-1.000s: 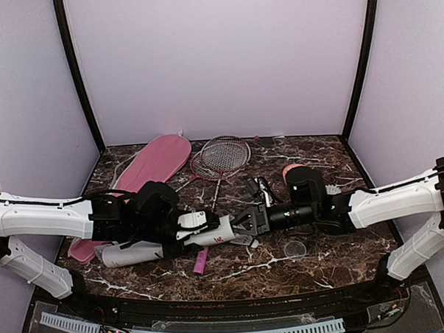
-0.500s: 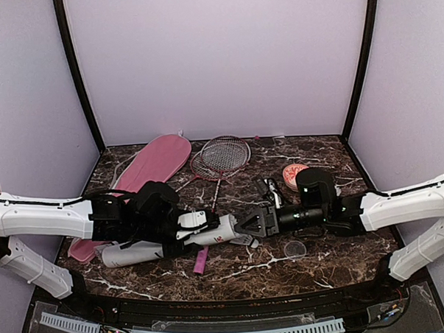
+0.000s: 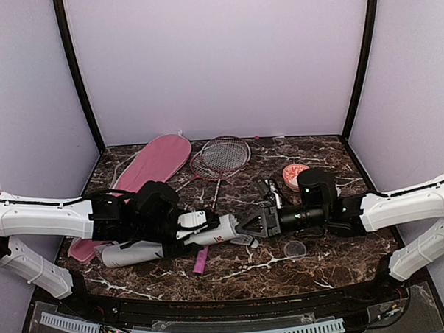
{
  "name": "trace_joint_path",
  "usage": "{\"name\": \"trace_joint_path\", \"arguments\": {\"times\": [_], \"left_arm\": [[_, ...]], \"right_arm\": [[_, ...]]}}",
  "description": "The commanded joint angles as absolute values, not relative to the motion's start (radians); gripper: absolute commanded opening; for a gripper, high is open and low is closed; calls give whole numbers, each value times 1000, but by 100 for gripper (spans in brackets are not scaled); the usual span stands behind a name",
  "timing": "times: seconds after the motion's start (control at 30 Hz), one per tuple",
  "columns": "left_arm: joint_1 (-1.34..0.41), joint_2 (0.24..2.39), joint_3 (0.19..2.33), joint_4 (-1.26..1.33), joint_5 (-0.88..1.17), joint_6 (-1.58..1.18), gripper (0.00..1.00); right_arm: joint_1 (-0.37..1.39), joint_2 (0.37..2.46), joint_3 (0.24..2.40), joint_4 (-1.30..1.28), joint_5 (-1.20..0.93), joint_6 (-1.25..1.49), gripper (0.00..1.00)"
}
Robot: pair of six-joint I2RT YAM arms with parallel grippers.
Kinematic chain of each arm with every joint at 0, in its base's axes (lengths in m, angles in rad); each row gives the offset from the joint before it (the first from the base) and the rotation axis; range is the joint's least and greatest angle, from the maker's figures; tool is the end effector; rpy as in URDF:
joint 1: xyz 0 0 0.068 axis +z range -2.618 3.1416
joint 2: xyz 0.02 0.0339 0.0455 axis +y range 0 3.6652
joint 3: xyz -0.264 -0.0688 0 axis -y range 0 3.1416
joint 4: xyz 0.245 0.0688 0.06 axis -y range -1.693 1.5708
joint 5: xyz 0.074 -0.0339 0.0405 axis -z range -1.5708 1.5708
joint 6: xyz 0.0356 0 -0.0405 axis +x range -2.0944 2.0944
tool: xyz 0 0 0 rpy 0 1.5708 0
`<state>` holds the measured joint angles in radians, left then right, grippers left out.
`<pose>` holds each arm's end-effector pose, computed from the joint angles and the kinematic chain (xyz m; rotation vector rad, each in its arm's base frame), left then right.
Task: Pack up the badminton gear
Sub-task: Adjust the shuttlecock in the shuttle tube.
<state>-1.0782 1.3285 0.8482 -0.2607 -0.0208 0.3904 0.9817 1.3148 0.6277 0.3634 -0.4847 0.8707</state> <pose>0.1343 -0.2486 0.2358 1.5559 1.7396 -0.3237 0.1421 0.2426 0.2263 -0.5175 2.1957 1.6069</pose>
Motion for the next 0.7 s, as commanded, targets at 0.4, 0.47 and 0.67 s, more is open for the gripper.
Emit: {"name": "trace_joint_path", "arguments": {"times": [0.4, 0.47, 0.67], "left_arm": [[-1083, 1330, 864, -238, -15, 377, 56], [-1083, 1331, 864, -238, -15, 378, 56], [-1084, 1330, 864, -238, -17, 379, 56]], "right_arm": [[982, 1446, 700, 452, -568, 860, 18], [983, 1466, 717, 453, -578, 855, 18], [983, 1485, 724, 468, -574, 859, 18]]}}
